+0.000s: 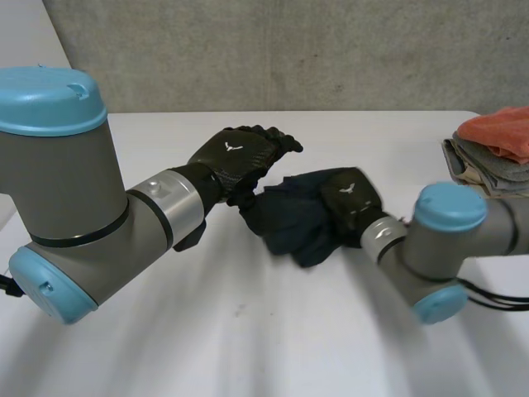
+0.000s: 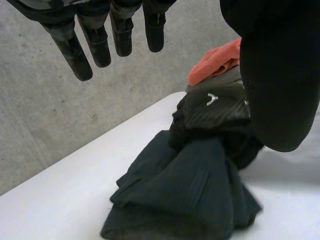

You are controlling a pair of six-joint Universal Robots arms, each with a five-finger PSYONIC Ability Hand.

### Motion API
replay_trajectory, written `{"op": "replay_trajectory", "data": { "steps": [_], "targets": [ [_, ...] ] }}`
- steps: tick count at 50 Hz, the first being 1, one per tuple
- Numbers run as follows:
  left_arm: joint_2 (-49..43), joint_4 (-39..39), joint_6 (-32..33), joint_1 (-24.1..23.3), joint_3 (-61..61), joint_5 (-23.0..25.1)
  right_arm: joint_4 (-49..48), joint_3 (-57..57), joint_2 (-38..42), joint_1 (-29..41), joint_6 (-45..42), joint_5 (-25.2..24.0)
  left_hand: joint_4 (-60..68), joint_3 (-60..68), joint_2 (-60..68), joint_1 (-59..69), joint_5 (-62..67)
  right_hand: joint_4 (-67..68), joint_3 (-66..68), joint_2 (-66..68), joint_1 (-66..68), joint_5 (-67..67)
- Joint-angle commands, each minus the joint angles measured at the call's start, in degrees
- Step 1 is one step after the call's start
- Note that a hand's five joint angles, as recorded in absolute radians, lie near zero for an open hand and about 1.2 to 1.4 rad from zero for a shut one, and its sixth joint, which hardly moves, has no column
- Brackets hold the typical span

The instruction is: Fold the laundry.

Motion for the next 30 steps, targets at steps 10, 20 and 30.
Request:
{"op": "replay_trajectory", "data": {
  "steps": [10,20,30],
  "targets": [
    [0.1,0.0,0.0,0.0,0.0,0.1,-0.6,-10.3,-2.9,-20.4,1.5,-18.7,0.7,0.4,0.3,0.2,-0.1,12.0,12.5,12.9,29.3,17.4],
    [0.3,0.0,-0.1,0.1,0.0,0.0,-12.7,-30.0,-0.4,-27.3,20.8,-18.4,0.7,0.4,0.3,0.2,-0.1,12.0,12.5,12.9,29.3,17.4],
    [0.4,0.0,-0.4,1.1,-0.4,0.0,-15.3,-48.5,10.6,-33.6,24.1,-19.1,0.7,0.4,0.3,0.2,-0.1,12.0,12.5,12.9,29.3,17.4]
  ]
}}
